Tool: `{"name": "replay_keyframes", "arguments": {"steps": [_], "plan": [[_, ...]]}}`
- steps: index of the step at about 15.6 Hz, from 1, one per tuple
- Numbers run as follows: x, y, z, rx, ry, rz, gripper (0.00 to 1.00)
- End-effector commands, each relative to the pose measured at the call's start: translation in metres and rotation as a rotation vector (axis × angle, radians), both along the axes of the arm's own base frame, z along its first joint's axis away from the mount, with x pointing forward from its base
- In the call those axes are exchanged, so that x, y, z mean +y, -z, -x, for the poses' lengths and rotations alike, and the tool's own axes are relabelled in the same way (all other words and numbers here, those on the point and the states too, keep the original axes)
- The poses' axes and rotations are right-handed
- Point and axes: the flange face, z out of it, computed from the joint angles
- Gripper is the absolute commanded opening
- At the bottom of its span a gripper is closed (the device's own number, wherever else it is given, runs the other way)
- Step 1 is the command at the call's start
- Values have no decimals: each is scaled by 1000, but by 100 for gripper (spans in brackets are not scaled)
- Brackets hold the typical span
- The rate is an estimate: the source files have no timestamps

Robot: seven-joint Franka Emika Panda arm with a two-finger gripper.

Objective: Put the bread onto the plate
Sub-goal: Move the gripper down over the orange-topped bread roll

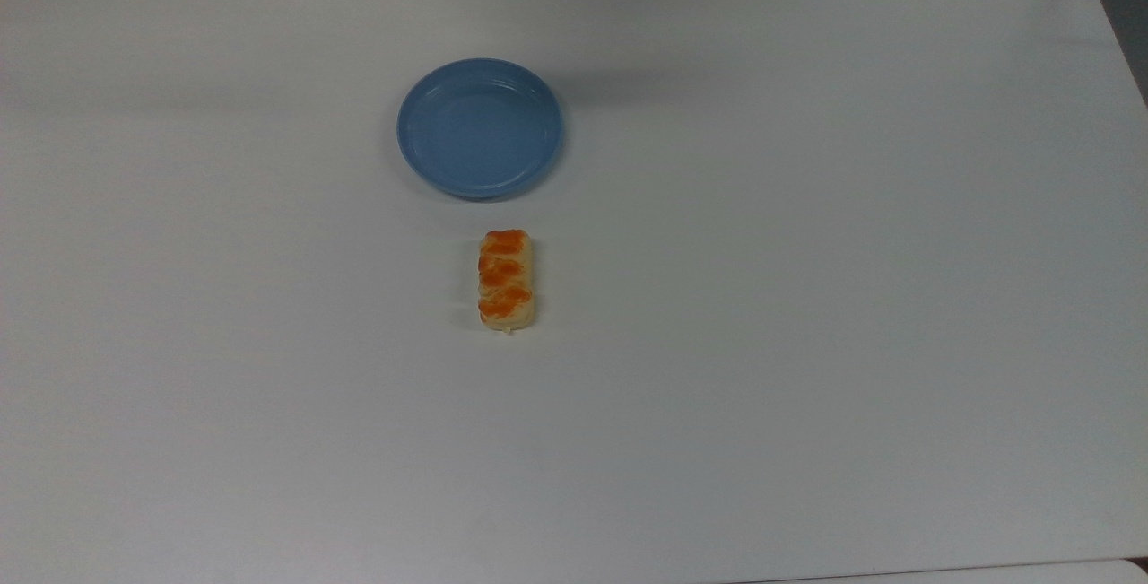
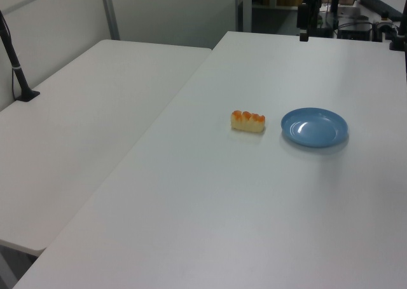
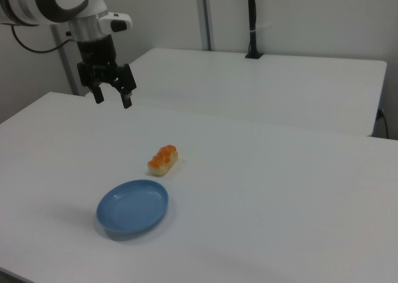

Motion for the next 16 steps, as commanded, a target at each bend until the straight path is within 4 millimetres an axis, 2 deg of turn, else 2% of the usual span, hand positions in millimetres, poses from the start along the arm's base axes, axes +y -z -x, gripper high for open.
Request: {"name": "replay_keyframes", "arguments": {"steps": [1, 6, 10, 13, 16], "plan": [[-17, 15, -5, 27, 37, -19, 100], [-27, 10, -7, 15, 45, -20, 100], [-26, 6, -9, 6, 40, -20, 100], [-20, 24, -21, 23, 28, -26, 100], [-13, 44, -43, -20, 13, -33, 100]]}}
